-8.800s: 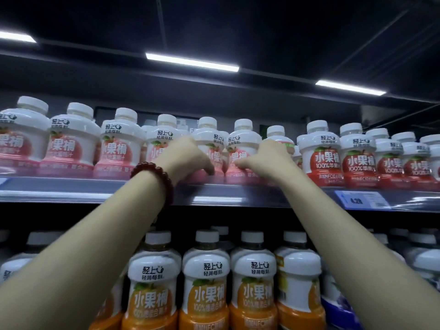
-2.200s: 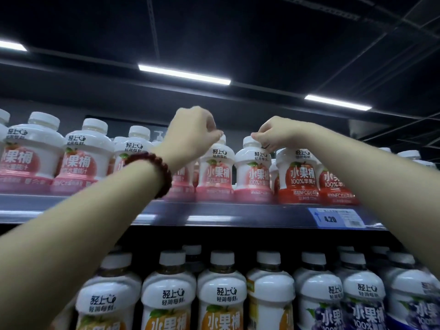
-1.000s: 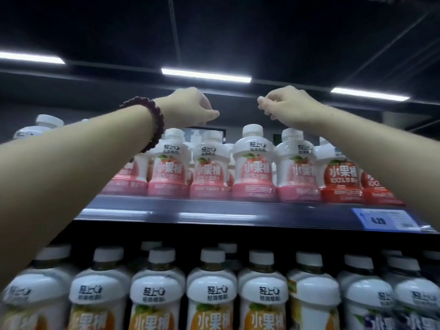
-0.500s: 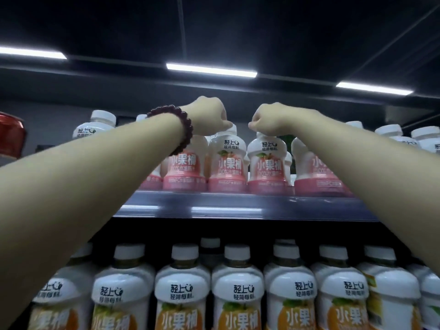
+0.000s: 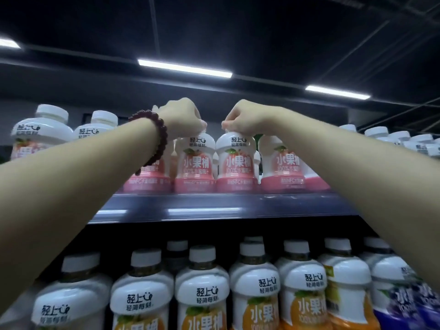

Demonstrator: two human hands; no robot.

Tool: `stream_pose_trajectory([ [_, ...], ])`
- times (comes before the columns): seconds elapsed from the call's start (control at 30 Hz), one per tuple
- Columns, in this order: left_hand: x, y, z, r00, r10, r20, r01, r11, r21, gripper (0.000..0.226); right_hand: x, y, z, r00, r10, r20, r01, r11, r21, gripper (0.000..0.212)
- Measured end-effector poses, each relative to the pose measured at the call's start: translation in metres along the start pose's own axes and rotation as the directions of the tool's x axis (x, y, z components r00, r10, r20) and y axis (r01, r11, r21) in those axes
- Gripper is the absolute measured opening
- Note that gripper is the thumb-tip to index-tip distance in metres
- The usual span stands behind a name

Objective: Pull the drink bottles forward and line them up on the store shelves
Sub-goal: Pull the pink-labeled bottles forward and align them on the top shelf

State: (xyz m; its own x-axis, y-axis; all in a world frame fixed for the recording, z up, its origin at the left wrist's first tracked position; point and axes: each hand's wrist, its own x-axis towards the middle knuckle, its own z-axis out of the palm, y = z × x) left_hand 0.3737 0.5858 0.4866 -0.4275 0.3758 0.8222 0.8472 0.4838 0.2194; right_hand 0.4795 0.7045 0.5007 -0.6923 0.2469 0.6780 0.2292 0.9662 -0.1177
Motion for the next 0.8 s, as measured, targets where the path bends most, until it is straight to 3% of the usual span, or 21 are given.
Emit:
stream_pose_trajectory([
  [0.33,-0.013,0.001,-0.041,0.977,0.107,0.183,-0.077,0.983,-0.164,0.026,-0.014,0.006,-0.019,0.995,-0.098,0.017,0.096,0.991,0.089,0.03],
  [0.8,-0.036,0.003,-0.025,0.998,0.051,-0.046,-0.061,0.971,-0.23,0.027,-0.019,0.007,-0.006,0.996,-0.055,-0.07,0.064,0.989,0.132,0.031],
])
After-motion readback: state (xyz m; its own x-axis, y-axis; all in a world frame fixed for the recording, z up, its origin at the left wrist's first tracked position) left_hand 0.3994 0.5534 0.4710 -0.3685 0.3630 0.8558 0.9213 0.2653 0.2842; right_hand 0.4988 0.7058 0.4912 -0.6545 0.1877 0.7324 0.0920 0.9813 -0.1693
